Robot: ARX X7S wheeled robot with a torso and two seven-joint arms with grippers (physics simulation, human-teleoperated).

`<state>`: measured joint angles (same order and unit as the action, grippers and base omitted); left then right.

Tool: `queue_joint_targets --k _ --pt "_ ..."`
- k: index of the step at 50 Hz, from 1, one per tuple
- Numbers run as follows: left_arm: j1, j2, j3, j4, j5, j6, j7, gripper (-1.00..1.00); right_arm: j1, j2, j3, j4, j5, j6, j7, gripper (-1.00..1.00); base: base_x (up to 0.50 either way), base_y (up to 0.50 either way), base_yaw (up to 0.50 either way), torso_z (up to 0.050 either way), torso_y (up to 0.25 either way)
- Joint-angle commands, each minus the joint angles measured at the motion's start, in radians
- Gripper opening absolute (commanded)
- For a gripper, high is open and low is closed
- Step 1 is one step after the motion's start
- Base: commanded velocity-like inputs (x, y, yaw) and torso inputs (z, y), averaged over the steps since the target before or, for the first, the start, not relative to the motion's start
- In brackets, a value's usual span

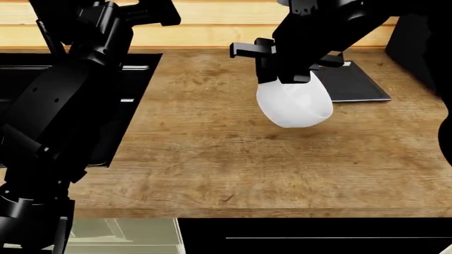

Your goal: Move the fresh-baked cupcake off the tray onto the counter, and place the bowl used for mixing into the sink.

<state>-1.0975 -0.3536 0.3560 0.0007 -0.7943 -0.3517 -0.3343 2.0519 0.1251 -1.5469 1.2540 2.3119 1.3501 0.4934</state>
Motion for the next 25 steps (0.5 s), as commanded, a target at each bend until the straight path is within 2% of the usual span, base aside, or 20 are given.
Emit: queue_joint_targets --k 1,25 --pt "0.000 0.000 0.003 -0.002 0.000 0.002 0.000 1.00 0.003 0.000 -0.002 0.000 -0.004 -0.003 -0.012 -1.00 0.00 0.17 0.00 0.000 0.000" --pt "0.021 -0.021 0.010 -0.007 -0.012 -0.026 -0.010 1.00 0.030 -0.018 -0.035 0.022 -0.011 0.003 -0.060 -1.00 0.00 0.21 0.00 0.000 0.000"
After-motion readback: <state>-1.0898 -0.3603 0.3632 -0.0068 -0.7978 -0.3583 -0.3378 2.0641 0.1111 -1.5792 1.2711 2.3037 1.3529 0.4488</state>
